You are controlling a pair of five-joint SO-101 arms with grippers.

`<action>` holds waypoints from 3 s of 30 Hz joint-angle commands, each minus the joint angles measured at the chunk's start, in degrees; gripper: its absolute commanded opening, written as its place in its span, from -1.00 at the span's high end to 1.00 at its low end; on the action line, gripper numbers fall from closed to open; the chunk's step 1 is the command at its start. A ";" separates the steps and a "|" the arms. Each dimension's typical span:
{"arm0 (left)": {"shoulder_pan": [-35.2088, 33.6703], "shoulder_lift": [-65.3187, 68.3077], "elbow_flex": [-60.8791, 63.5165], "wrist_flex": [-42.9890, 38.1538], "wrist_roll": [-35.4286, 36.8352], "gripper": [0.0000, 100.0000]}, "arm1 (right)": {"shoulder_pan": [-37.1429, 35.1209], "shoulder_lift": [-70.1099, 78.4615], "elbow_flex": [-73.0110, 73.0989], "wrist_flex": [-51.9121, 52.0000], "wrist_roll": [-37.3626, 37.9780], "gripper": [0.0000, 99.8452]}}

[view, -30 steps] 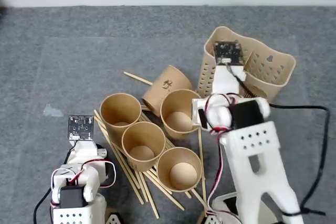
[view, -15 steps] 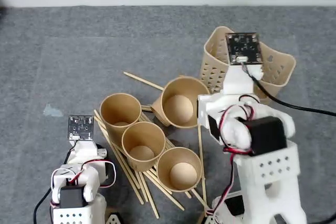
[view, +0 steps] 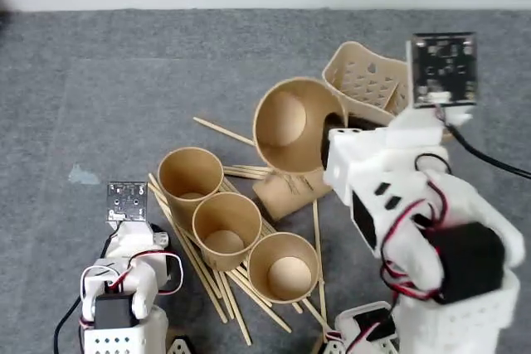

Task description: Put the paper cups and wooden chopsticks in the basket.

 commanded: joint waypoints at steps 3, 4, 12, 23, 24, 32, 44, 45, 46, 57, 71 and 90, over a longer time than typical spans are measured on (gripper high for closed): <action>0.00 -0.88 -2.15 -0.88 -0.44 0.97 | 8.31 -1.19 -6.77 0.13 0.70 0.99; 0.00 -0.88 -1.89 -0.88 -0.44 0.97 | 10.24 -1.19 -6.86 0.13 1.58 0.99; 0.00 -0.88 -0.84 -1.05 -0.44 0.97 | 20.79 -1.10 -6.77 -0.40 3.16 0.99; 0.00 -0.88 -0.84 -0.88 -0.44 0.97 | 29.49 0.40 -2.46 -0.31 3.34 0.99; -0.09 -0.88 -0.84 -0.88 -0.44 0.97 | 30.11 0.84 -1.85 -0.31 3.34 0.99; -0.09 -0.88 -0.84 -0.88 -0.44 0.97 | 30.46 3.38 -0.44 -2.24 3.08 0.99; -1.93 -0.88 -0.84 -0.88 -0.44 0.97 | 32.57 7.69 0.62 -10.33 5.10 0.99; -2.64 -0.88 -0.84 -0.88 -0.44 0.97 | 33.10 8.66 0.62 -10.95 5.27 0.99; -3.16 -0.88 -0.84 -1.05 -0.44 0.97 | 33.45 9.54 0.62 -11.21 5.36 0.99; -3.43 -0.88 -0.84 -1.23 -0.35 0.97 | 35.91 16.31 0.35 -5.32 9.93 0.98; -3.08 -0.88 -16.48 -1.32 -0.53 0.97 | 31.96 18.95 -8.35 -4.53 10.02 0.40; -3.16 -0.88 -29.49 -6.59 -0.44 0.97 | 32.31 31.34 -11.78 -18.59 10.20 0.40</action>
